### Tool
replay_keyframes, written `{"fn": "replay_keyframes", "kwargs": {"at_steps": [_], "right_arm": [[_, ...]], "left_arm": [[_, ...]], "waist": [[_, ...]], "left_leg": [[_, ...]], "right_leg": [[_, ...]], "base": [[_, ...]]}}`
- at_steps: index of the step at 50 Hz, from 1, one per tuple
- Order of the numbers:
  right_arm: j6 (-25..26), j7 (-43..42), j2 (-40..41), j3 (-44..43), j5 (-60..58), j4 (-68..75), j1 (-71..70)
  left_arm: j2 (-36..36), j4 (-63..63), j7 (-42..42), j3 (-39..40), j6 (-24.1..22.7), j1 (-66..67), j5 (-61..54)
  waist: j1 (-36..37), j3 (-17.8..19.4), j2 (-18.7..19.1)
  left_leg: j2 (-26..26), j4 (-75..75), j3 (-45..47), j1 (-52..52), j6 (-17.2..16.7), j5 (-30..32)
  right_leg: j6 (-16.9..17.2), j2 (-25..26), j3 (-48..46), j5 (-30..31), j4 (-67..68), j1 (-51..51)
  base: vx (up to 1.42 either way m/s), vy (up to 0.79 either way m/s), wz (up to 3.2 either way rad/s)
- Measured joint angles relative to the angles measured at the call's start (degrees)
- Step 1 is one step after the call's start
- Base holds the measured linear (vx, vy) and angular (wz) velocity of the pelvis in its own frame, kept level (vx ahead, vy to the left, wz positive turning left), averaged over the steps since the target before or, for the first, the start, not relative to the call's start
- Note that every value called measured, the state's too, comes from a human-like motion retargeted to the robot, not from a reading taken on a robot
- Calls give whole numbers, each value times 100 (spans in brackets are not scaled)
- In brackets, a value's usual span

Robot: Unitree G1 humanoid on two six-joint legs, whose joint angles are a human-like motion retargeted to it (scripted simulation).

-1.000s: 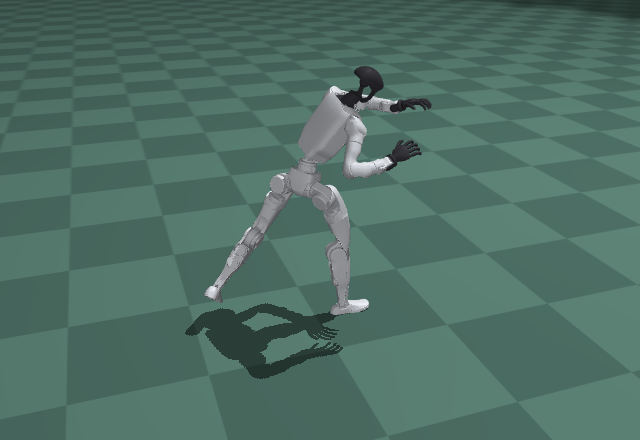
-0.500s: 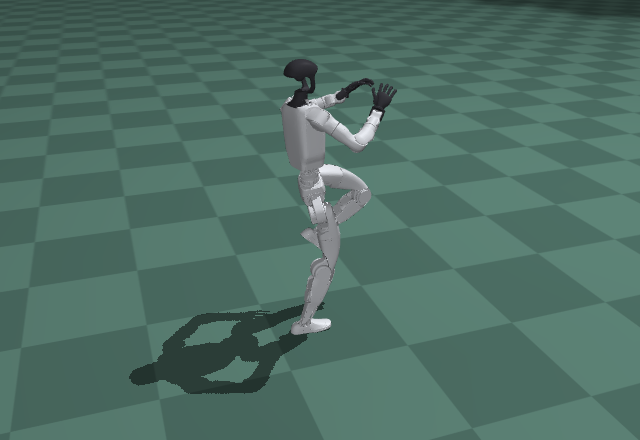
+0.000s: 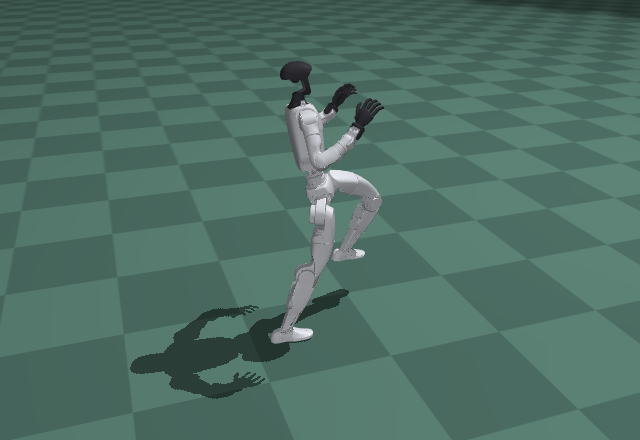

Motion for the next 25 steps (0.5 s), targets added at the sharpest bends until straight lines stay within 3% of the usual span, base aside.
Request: {"fn": "replay_keyframes", "kwargs": {"at_steps": [2,5,7,10,12,15,17,18,19,20,22,23,25], "right_arm": [[153,-20,181,155,163,-3,-588],[455,-271,467,363,14,-62,-1354],[709,-334,396,502,-371,80,-2078],[1267,-246,-289,942,-961,792,-3508],[1614,-159,-1237,1549,-1179,1716,-4668],[1962,-527,-2712,3497,-1064,4043,-6895],[2037,-688,-2799,5511,-777,6334,-8724],[2164,-596,-2604,6361,-501,7396,-9480],[2208,-310,-2440,6697,-203,8086,-9848],[2211,72,-2292,6774,107,8590,-10021],[2001,-159,-2028,6146,407,8812,-10120],[1931,-281,-1955,5669,392,8510,-9975],[1678,-743,-1873,4673,411,7277,-9258]], "left_arm": [[72,113,-35,-882,87,-1409,-720],[-786,156,-33,-2251,-31,-3106,-2426],[-1802,-72,-486,-2668,-138,-3192,-3786],[-2992,-696,-1685,-2940,44,-1892,-6665],[-2872,-711,-2403,-2968,326,-717,-7775],[-2164,-308,-3051,-2821,91,736,-9452],[-1714,-42,-3213,-2522,-177,1499,-10015],[-1515,96,-2496,-2308,-309,1753,-9915],[-1415,101,-2320,-2093,-275,2027,-9911],[-1364,38,-2416,-1878,-157,2312,-9955],[-1423,-322,-3210,-1373,-181,2581,-9877],[-1573,-505,-3572,-1158,101,2594,-9934],[-1767,-830,-3506,-810,41,2319,-9219]], "waist": [[-292,-234,-263],[-257,-278,-683],[107,-52,-795],[845,384,-804],[1517,740,-717],[2601,1216,-449],[3014,1409,-282],[3087,1492,-205],[3146,1495,-117],[3197,1459,-23],[3147,1407,172],[3080,1373,258],[2859,1273,360]], "left_leg": [[-203,-1697,554,374,324,-293],[-1138,-4754,897,864,542,-449],[-1769,-6582,621,1138,412,23],[-2385,-8094,256,1140,17,1491],[-2665,-8518,293,995,-229,2328],[-2938,-8865,475,848,-388,2667],[-3019,-8941,651,752,-373,2591],[-3037,-8952,717,689,-304,2559],[-3043,-8969,781,648,-274,2537],[-3044,-8990,843,619,-264,2521],[-3017,-9056,957,683,-335,2480],[-3008,-9084,1015,739,-345,2462],[-2989,-9072,1124,838,-357,2409]], "right_leg": [[-10,141,-525,-255,-53,-320],[16,208,-1425,-589,-77,-753],[29,280,-1964,-681,-197,-821],[13,340,-2625,-703,-440,-838],[59,256,-2875,-714,-494,-942],[179,30,-2873,-672,-432,-1236],[262,-115,-2740,-508,-353,-1514],[257,-160,-2702,-375,-336,-1647],[278,-191,-2680,-204,-352,-1744],[310,-215,-2667,-13,-385,-1822],[372,-232,-2619,409,-464,-1866],[392,-246,-2578,622,-495,-1871],[456,-281,-2456,1033,-514,-1886]], "base": [[15,27,275],[19,33,288],[29,36,255],[36,34,206],[40,31,125],[40,28,23],[33,25,-36],[30,24,-42],[29,25,-44],[30,26,-53],[30,26,-63],[31,26,-67],[31,26,-63]]}}
